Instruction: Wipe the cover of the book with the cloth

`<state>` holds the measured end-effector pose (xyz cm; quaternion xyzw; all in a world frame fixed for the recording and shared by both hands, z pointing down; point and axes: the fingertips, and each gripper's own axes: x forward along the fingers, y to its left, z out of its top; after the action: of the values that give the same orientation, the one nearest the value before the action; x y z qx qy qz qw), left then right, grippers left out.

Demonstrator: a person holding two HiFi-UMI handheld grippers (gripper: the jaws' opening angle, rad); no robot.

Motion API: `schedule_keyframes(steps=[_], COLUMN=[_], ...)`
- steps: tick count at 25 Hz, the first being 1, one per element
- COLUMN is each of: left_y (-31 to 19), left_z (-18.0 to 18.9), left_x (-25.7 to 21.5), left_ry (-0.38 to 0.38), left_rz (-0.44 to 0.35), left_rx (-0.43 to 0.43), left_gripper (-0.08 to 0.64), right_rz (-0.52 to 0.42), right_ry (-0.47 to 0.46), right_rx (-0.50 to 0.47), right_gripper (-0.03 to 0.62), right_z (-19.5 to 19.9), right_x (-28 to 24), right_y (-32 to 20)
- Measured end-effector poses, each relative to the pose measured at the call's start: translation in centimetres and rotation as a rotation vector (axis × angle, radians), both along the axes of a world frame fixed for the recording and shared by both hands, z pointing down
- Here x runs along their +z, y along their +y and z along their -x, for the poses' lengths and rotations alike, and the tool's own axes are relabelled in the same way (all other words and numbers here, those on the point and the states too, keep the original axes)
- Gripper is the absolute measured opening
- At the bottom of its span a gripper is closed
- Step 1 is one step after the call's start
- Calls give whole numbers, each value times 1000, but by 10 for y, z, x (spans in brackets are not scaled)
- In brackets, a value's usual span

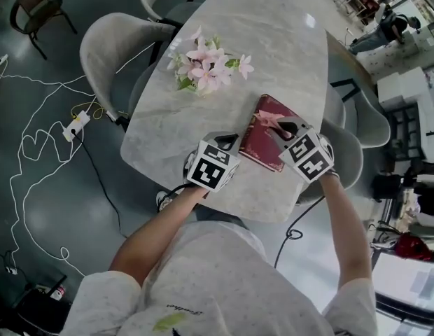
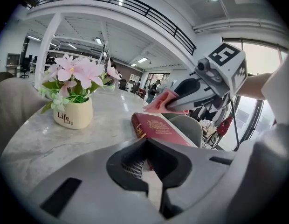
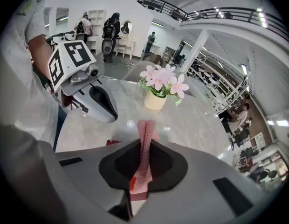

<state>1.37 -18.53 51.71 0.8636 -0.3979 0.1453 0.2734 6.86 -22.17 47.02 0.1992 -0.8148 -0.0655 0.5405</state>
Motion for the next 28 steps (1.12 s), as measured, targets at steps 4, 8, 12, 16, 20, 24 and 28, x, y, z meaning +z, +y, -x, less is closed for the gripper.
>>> schedule_keyframes(steps=[4, 8, 12, 16, 20, 24, 28], left_y=[-4, -11, -14, -17, -20, -22, -23], left_z=[3, 5, 11, 11, 11, 16, 20], left_x=[-1, -2, 1, 4, 6, 10, 13], left_ry=[1, 6, 2, 9, 5, 5, 9], left_rz=[5, -1, 12, 3, -7, 13, 25], left_rx=[-26, -40, -69, -77, -84, -101, -118], left_gripper=[8, 8, 8, 7, 8, 8, 8], right_rz=[0, 8, 8, 6, 6, 9, 50], right_ry=[28, 51, 81, 117, 184, 262, 277], right_rx=[-31, -41, -49, -67, -106, -169, -179], right_gripper=[18, 18, 18, 18, 18, 18, 18], right_z=[2, 5, 6, 11, 14, 14, 15], right_x=[4, 13, 25, 41, 62, 80, 90], right_y=[-26, -54, -83, -106, -118, -123, -121])
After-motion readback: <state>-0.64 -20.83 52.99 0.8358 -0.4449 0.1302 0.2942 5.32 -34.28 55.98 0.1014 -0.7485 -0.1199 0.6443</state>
